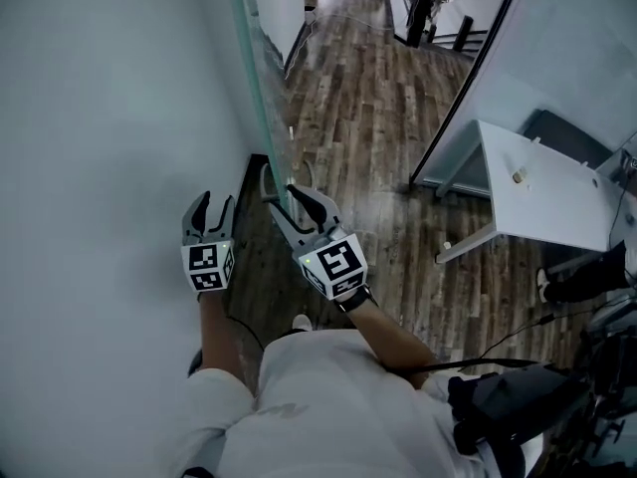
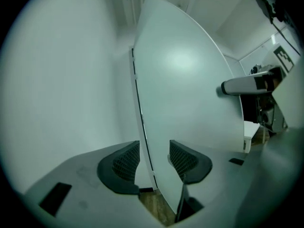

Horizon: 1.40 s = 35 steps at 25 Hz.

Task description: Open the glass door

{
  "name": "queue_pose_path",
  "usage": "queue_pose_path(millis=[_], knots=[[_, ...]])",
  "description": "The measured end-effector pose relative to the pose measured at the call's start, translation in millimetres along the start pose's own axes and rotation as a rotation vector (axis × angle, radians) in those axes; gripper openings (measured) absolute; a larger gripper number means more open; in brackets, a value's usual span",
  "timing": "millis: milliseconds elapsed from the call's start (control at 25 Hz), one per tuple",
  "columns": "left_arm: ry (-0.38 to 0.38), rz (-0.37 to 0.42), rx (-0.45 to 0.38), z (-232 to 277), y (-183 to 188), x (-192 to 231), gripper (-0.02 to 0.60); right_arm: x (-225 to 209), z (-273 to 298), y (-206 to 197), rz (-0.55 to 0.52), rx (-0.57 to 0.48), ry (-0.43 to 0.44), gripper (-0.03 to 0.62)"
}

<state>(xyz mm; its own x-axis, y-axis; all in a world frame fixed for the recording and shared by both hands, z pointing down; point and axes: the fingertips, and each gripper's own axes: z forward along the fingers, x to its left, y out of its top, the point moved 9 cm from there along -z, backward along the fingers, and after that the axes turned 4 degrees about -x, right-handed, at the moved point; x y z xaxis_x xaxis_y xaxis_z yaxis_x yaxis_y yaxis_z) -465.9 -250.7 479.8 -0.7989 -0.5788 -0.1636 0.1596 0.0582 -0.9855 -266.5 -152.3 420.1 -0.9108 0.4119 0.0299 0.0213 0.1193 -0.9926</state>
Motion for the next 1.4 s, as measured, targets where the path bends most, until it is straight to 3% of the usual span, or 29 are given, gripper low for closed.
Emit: queue_pose_path(millis=[480, 760, 840, 960, 1000, 1400], knots=[[0.182, -0.079, -0.068, -68.4, -7.6, 51.4, 0.199, 71.9, 67.1, -15.5, -0.018, -0.007, 0.102, 0.178], [0.273, -0.122, -0.089, -103.2, -8.4, 78.4, 0.199, 97.7, 104.9, -21.3, 0.002, 0.030, 0.215, 0.164], [0.319, -0.118, -0.102, -109.2, -10.7, 86.9, 0.172, 105.8, 120.2, -25.2, -0.005, 0.035, 0.233, 0.164], [0.405, -0.118, -0.119, -118.2, -13.4, 97.1, 0.041, 118.9, 139.9, -30.3, -0.030, 0.050, 0.205, 0.164], [0.426, -0.123, -0.126, -122.9, -12.7, 99.5, 0.024, 124.0, 144.8, -29.9, -0.036, 0.054, 0.192, 0.164], [0.578, -0.134, -0.141, -170.4, -20.5, 111.9, 0.023, 158.3, 197.0, -38.0, -0.076, 0.061, 0.159, 0.170]])
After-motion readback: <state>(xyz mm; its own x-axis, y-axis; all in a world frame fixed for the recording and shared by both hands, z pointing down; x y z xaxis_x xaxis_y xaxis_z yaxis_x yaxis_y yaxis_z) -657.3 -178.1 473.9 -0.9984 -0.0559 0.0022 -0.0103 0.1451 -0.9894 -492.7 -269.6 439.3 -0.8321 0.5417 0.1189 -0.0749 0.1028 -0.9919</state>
